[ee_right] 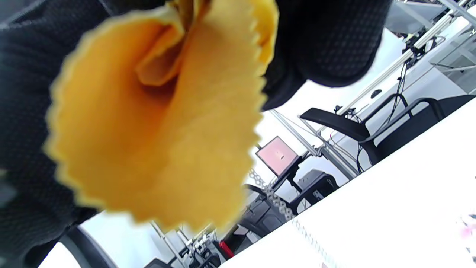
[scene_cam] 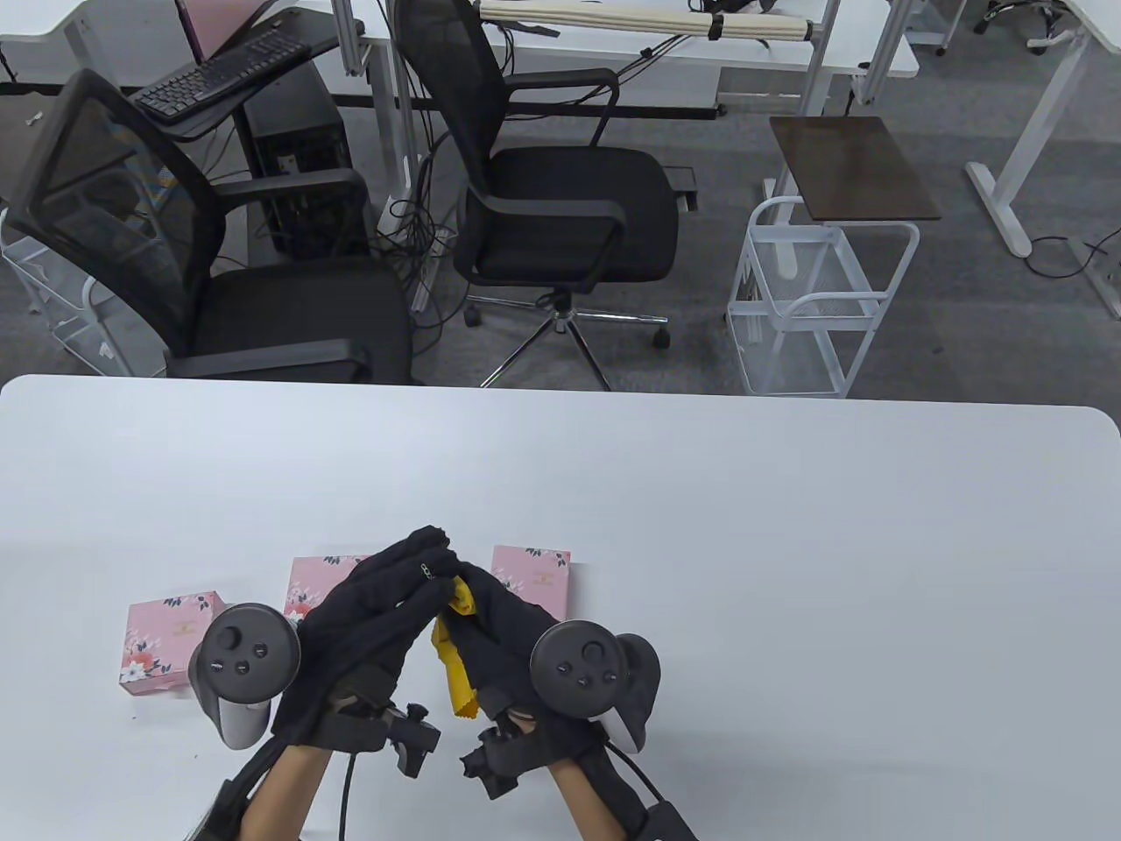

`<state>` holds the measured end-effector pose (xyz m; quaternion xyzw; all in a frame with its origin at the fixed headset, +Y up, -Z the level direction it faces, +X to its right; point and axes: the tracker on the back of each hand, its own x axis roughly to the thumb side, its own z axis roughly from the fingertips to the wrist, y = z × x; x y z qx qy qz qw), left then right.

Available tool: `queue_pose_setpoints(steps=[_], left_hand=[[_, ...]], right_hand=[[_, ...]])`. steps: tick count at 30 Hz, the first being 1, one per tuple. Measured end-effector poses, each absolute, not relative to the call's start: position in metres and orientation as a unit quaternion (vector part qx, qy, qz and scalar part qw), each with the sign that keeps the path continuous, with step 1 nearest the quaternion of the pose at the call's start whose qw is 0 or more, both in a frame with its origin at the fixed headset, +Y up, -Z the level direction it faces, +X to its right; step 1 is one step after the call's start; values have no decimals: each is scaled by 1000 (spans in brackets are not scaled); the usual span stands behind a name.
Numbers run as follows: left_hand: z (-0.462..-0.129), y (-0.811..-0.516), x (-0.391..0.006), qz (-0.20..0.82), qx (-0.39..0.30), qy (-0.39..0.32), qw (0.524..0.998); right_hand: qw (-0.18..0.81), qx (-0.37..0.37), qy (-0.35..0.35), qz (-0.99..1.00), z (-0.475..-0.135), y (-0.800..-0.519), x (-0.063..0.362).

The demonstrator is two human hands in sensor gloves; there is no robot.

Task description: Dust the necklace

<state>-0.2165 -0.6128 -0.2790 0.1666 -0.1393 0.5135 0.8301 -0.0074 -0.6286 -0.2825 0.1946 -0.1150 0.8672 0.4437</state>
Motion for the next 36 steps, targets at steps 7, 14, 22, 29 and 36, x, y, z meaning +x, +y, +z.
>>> queue_pose_setpoints(steps=[7,14,22,29,36], left_hand=[[-280,-613,-215,516,161,-146,829],[-279,-613,-215,516,164,-142,829],[-278,-610,-218,516,173,-142,827],[-277,-609,-221,514,184,-138,827],[-277,-608,-222,521,183,-138,822]], right_hand=[[420,198,-135,875,-281,-628,-9],[425,214,-108,873,-283,-629,-10],[419,224,-100,874,-283,-629,-11],[401,221,-103,883,-285,-633,-13],[380,231,-101,890,-286,-636,-15]])
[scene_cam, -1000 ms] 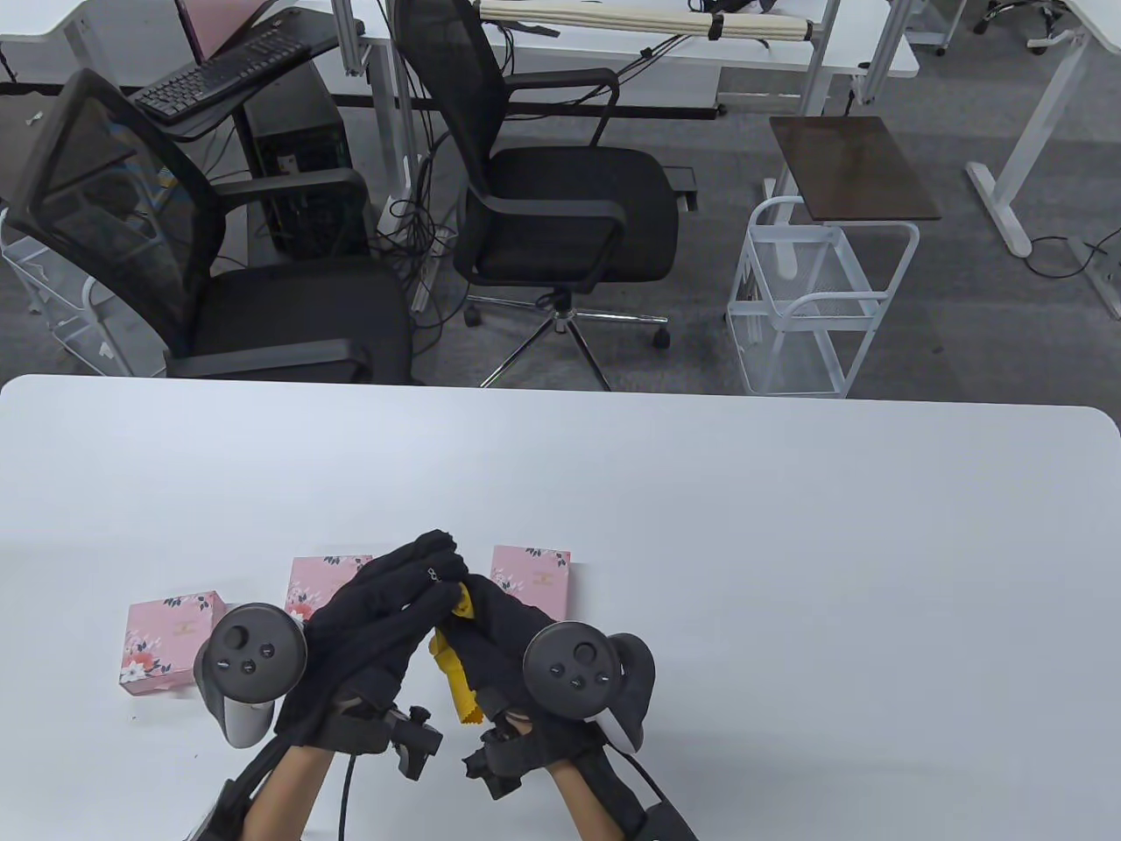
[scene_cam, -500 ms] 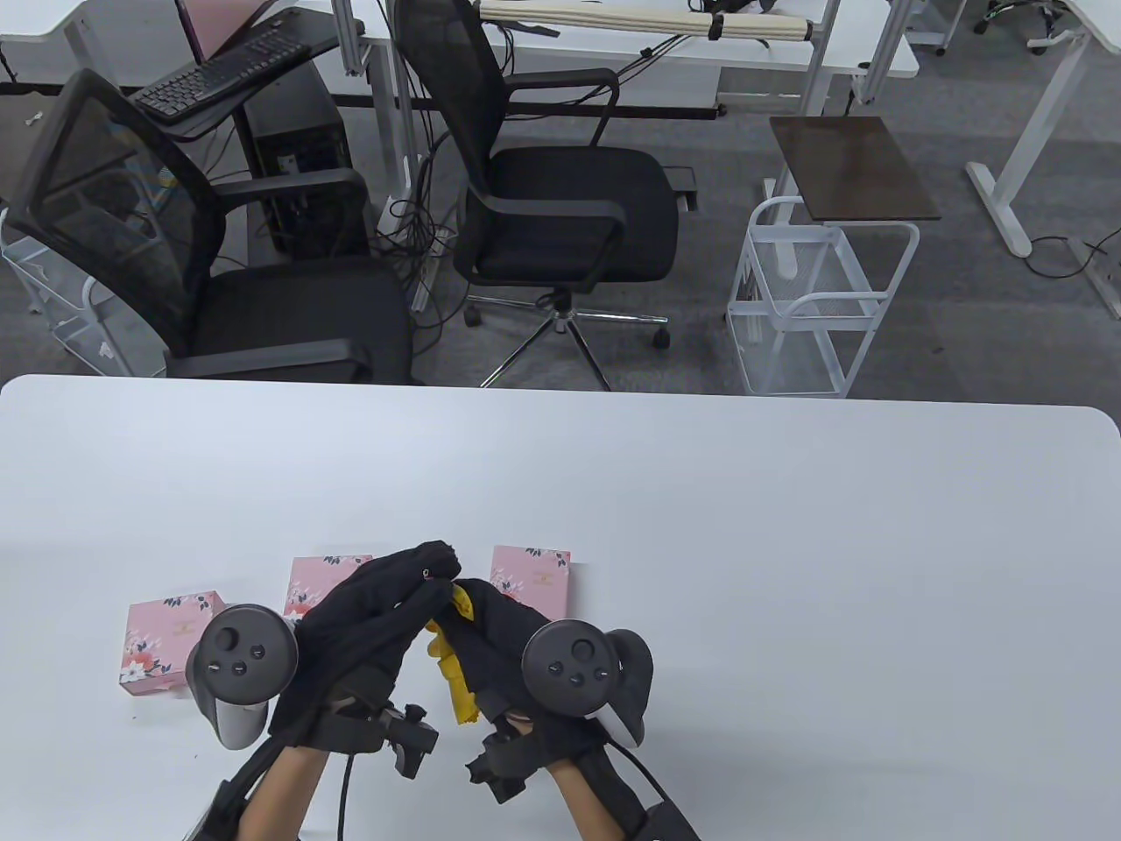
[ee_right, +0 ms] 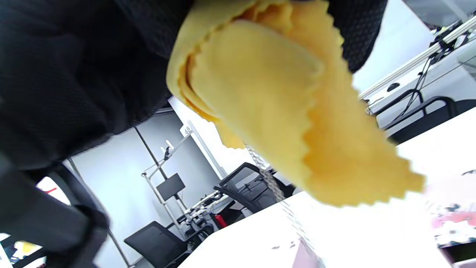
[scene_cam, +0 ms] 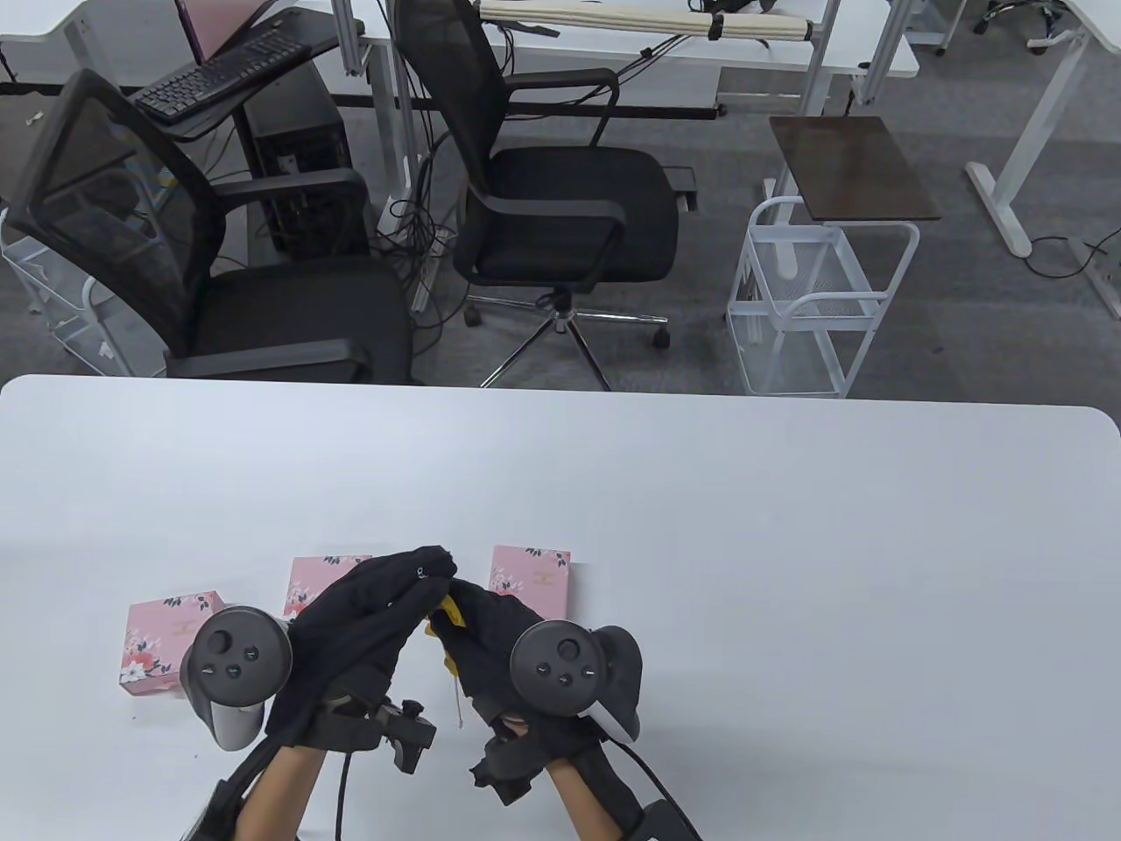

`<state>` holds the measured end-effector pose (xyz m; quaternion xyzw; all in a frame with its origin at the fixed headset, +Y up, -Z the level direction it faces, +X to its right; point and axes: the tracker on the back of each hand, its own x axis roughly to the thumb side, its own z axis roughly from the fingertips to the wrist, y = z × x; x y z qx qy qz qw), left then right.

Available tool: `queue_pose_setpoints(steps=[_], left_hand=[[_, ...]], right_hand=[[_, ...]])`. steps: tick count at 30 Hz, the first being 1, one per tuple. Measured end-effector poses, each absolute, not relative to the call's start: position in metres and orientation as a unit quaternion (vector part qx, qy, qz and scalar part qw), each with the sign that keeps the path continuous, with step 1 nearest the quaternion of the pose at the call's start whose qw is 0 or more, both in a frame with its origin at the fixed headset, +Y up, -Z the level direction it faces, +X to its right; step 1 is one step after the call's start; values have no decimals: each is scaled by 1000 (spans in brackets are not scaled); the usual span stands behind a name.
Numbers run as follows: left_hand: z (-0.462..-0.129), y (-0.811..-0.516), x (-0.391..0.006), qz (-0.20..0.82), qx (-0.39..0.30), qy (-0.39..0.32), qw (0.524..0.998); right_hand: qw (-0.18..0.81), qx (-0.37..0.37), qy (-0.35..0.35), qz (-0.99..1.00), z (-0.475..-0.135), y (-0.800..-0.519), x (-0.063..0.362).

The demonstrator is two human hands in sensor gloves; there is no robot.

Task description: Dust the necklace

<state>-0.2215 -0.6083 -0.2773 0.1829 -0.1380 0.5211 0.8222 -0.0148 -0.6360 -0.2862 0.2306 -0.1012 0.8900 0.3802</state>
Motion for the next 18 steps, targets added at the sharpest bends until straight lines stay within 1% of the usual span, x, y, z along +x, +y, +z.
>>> queue_pose_setpoints(steps=[4,6,11,16,18], left_hand=[[-277,-608,-222,518,184,-137,824],[-277,-608,-222,518,184,-137,824],[-277,-607,-225,526,184,-136,819],[-278,-607,-227,531,180,-134,817],[-278,-607,-227,532,181,-133,816]], right_hand=[[413,230,-76,878,-289,-642,-16],[409,239,-69,878,-289,-641,-16],[379,229,-98,891,-289,-643,-17],[376,237,-83,892,-290,-646,-19],[371,237,-88,894,-290,-645,-19]])
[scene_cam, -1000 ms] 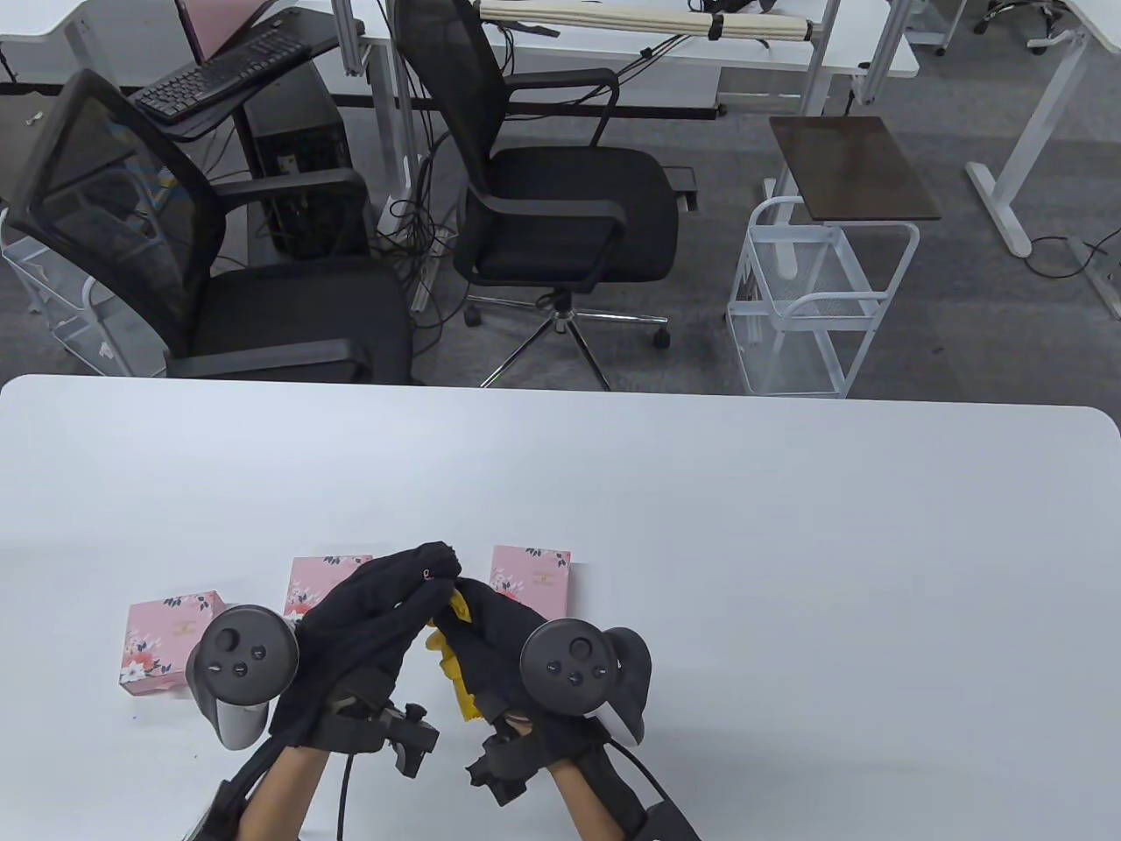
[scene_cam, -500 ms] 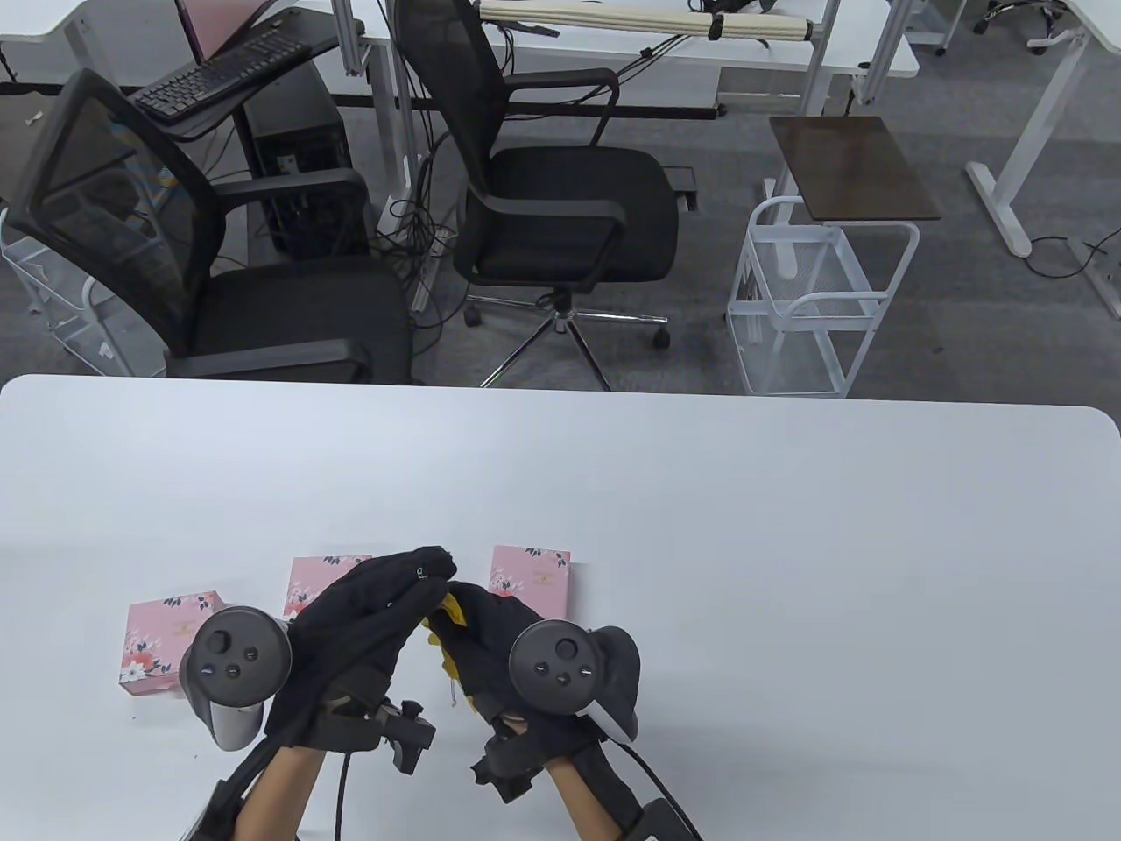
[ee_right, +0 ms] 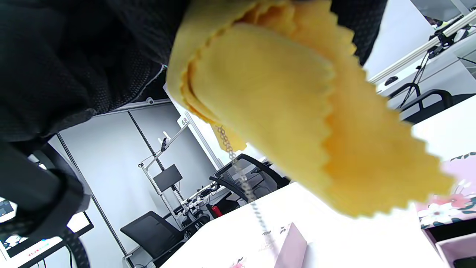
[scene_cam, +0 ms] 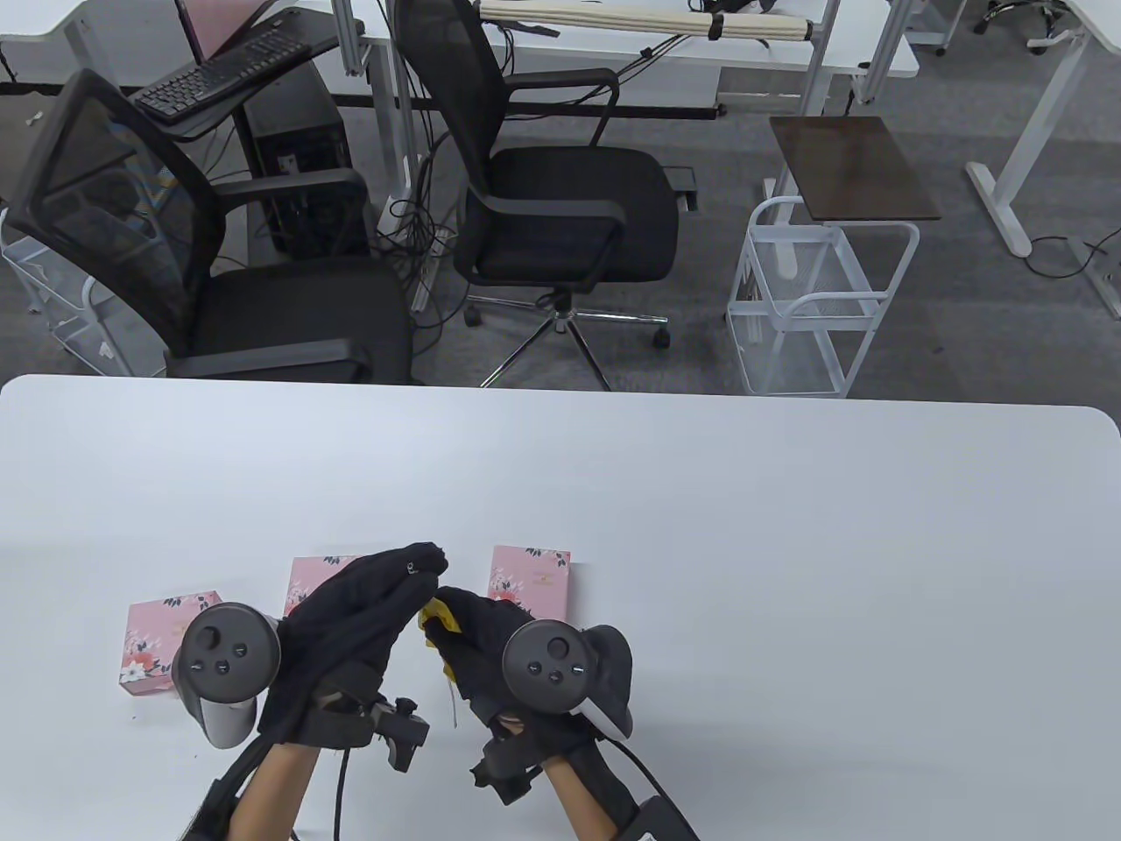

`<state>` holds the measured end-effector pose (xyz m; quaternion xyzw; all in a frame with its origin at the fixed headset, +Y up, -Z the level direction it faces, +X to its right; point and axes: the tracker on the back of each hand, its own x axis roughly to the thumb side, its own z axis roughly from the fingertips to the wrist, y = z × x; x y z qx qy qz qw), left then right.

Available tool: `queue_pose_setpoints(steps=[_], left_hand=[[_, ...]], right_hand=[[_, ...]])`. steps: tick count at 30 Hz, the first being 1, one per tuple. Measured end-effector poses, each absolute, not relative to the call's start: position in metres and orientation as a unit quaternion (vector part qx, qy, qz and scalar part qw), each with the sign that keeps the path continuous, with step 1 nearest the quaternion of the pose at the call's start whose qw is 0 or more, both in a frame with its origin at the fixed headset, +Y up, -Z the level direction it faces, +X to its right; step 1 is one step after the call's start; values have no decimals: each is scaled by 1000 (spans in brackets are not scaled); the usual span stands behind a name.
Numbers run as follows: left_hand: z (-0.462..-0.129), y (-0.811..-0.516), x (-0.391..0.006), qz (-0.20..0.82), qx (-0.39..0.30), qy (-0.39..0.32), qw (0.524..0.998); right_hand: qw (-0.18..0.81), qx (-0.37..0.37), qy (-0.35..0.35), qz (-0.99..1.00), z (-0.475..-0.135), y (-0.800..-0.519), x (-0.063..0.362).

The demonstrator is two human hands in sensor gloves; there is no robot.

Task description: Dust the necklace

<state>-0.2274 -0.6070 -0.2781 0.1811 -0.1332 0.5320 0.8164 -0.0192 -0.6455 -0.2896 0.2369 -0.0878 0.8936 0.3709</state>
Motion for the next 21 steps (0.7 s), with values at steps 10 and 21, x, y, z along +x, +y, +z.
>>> queue_pose_setpoints(steps=[10,21], left_hand=[[-278,-606,-228,538,179,-136,813],[-276,-605,-228,541,179,-143,809]], right_hand=[[374,236,-79,894,-291,-649,-21],[344,235,-81,905,-289,-654,-27]])
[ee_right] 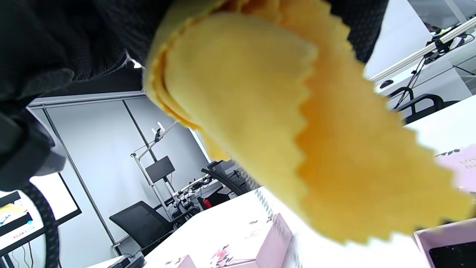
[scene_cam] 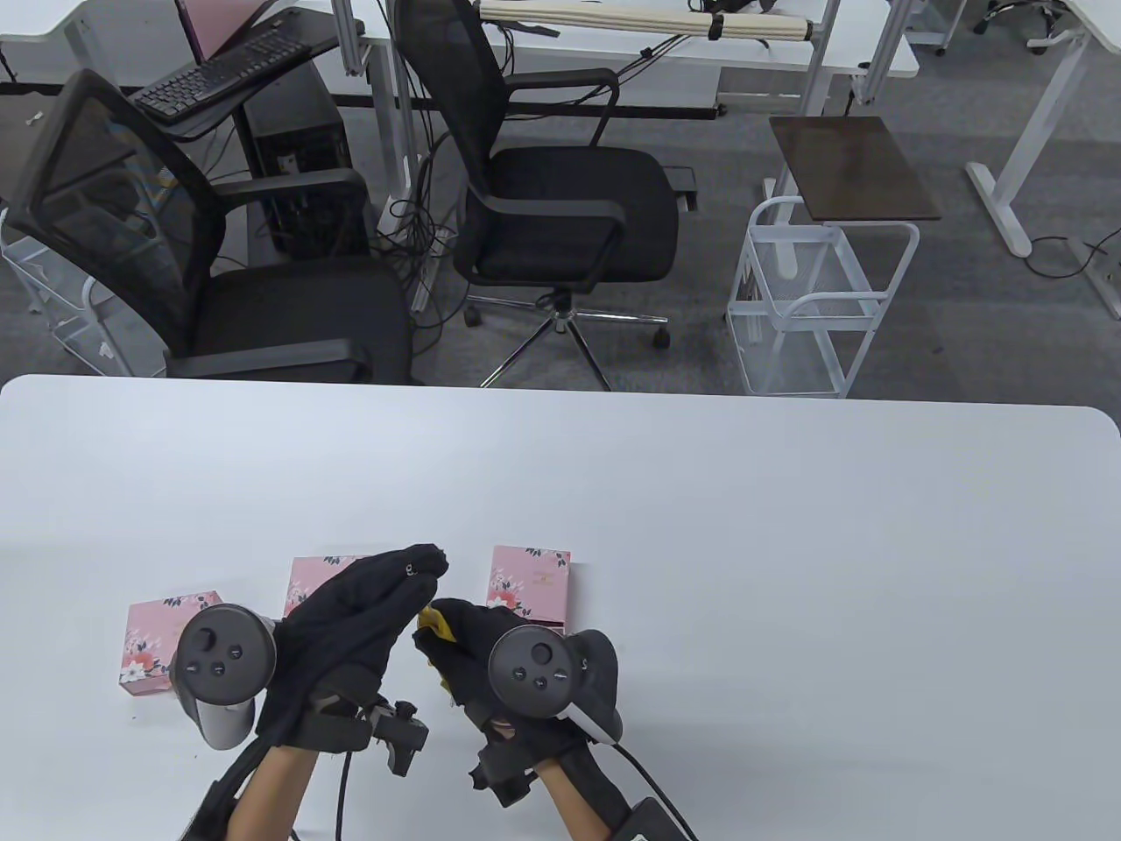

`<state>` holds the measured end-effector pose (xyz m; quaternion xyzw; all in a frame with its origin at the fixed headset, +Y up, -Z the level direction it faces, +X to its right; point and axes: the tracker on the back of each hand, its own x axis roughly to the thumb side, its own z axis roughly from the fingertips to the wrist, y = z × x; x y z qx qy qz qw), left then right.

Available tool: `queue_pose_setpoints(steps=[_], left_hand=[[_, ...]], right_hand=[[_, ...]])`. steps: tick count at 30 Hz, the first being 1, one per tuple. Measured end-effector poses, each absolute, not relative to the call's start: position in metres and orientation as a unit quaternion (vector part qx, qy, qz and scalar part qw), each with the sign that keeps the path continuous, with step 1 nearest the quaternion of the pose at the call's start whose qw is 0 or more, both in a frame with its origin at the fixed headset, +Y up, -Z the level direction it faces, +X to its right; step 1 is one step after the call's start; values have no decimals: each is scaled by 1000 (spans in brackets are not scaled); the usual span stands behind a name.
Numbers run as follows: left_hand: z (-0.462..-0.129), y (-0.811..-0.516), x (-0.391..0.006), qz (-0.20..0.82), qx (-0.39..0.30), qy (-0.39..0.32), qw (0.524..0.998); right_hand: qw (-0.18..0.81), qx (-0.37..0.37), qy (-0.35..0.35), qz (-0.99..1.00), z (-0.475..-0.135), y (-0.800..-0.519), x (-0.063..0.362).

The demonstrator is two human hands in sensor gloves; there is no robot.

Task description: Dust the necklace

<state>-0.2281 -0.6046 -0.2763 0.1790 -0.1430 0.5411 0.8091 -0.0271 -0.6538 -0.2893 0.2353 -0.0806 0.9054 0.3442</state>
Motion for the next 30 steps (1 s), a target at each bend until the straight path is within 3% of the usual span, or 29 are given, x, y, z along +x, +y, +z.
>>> queue_pose_setpoints(steps=[23,30], left_hand=[[-269,-595,-233,549,206,-146,797],[-266,-590,-238,555,212,-153,790]], right_hand=[[302,225,4,927,-299,-678,-35],[281,221,63,932,-303,-692,-38]])
